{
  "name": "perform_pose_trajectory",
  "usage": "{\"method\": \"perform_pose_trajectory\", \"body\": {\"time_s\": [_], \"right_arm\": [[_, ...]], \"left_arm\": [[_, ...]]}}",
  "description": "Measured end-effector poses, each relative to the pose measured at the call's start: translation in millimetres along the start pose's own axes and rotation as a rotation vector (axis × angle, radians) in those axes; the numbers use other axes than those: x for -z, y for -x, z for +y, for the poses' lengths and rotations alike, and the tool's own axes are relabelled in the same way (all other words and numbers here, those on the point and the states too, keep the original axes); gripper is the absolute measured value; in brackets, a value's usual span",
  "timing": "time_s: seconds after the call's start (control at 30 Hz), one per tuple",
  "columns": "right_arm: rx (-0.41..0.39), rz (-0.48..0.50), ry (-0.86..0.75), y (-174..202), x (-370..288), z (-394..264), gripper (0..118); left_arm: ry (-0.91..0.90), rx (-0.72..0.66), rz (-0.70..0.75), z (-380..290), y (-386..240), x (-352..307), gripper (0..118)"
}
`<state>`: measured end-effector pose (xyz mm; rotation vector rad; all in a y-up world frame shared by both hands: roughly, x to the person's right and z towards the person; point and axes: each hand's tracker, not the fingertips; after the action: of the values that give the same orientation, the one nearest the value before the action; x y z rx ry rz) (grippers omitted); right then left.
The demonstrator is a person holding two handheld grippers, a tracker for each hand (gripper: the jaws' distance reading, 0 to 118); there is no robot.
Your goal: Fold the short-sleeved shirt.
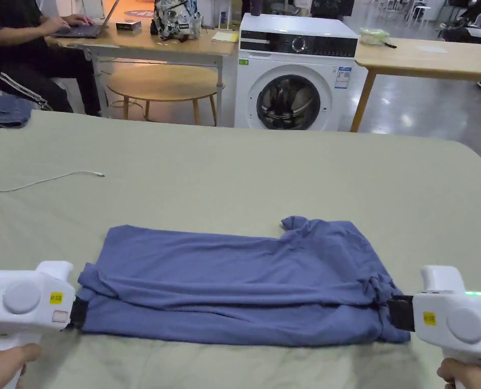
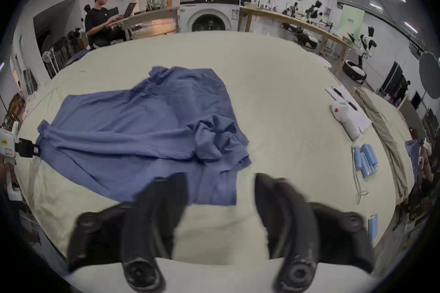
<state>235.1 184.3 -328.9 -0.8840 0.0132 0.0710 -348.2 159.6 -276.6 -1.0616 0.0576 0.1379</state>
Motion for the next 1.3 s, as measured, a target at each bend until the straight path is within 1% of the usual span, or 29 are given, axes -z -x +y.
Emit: {"method": "perform_pose_trajectory", "body": {"time_s": [0.07, 0.13, 0.2, 0.23, 0.3, 0.33, 0.37, 0.4, 0.43, 0.47, 0.5, 0.53, 0.57, 0.63, 0.73, 0.9, 1.07, 1.17, 1.3], "right_arm": [[0.002, 0.013, 0.018, -5.3, 6.7, 2.8, 70], [0.041, 0.048, 0.048, -7.6, 17.3, 4.9, 70], [0.047, 0.072, 0.088, -4.0, 30.9, 6.6, 70], [0.040, 0.066, 0.107, 0.5, 39.4, 6.3, 70], [-0.022, 0.042, 0.170, 10.4, 53.7, 1.1, 69], [-0.051, 0.039, 0.208, 14.6, 62.6, -3.5, 62], [-0.063, 0.044, 0.245, 16.7, 68.9, -8.1, 51], [-0.055, 0.047, 0.271, 19.2, 72.4, -16.1, 44], [-0.046, 0.042, 0.235, 20.6, 68.6, -20.0, 32], [-0.037, 0.034, 0.198, 22.0, 62.1, -19.3, 13], [-0.035, 0.053, 0.212, 23.8, 59.2, -18.0, 9], [-0.014, 0.117, 0.212, 24.5, 57.7, -20.3, 9], [-0.017, 0.083, 0.214, 25.1, 57.5, -21.1, 9], [-0.015, 0.082, 0.204, 21.0, 57.3, -22.5, 8], [0.089, 0.125, 0.183, 7.0, 51.3, -20.6, 8], [0.069, 0.135, 0.133, -1.7, 17.3, -4.9, 7], [0.009, 0.097, 0.078, 0.2, -28.7, 12.8, 7], [-0.013, 0.092, 0.071, 1.1, -45.9, 6.3, 7], [-0.056, 0.092, 0.093, 5.4, -68.6, -19.9, 7]], "left_arm": [[-0.006, -0.013, -0.005, -2.2, -2.8, -3.4, 0], [-0.006, -0.013, -0.004, -3.0, -5.5, -3.3, 0], [-0.003, -0.004, 0.003, -4.8, -10.0, -3.9, 0], [-0.002, -0.001, 0.006, -5.5, -11.4, -3.6, 0], [0.000, -0.002, 0.008, -6.0, -11.0, -2.7, 0], [0.002, -0.007, 0.007, -6.3, -10.6, -2.4, 0], [0.003, -0.012, 0.005, -6.6, -10.4, -2.4, 0], [0.004, -0.019, 0.001, -7.0, -10.0, -2.5, 0], [0.005, -0.024, -0.003, -7.0, -8.5, -2.7, 0], [0.005, -0.027, -0.005, -7.3, -8.3, -3.2, 0], [0.003, -0.028, -0.006, -7.9, -8.5, -4.1, 0], [0.001, -0.027, -0.008, -8.2, -9.1, -4.6, 0], [0.001, -0.024, -0.006, -7.9, -8.3, -4.5, 0], [-0.004, -0.026, -0.011, -8.0, -7.6, -6.1, 0], [-0.017, -0.032, -0.024, -8.2, -5.0, -10.9, 0], [-0.044, -0.038, -0.052, -4.1, -5.1, -30.4, 0], [-0.086, -0.018, -0.071, -4.0, -9.7, -62.2, 0], [-0.098, -0.019, -0.070, -14.4, -7.7, -74.6, 0], [-0.091, -0.038, -0.067, -44.3, -1.1, -82.8, 0]]}}
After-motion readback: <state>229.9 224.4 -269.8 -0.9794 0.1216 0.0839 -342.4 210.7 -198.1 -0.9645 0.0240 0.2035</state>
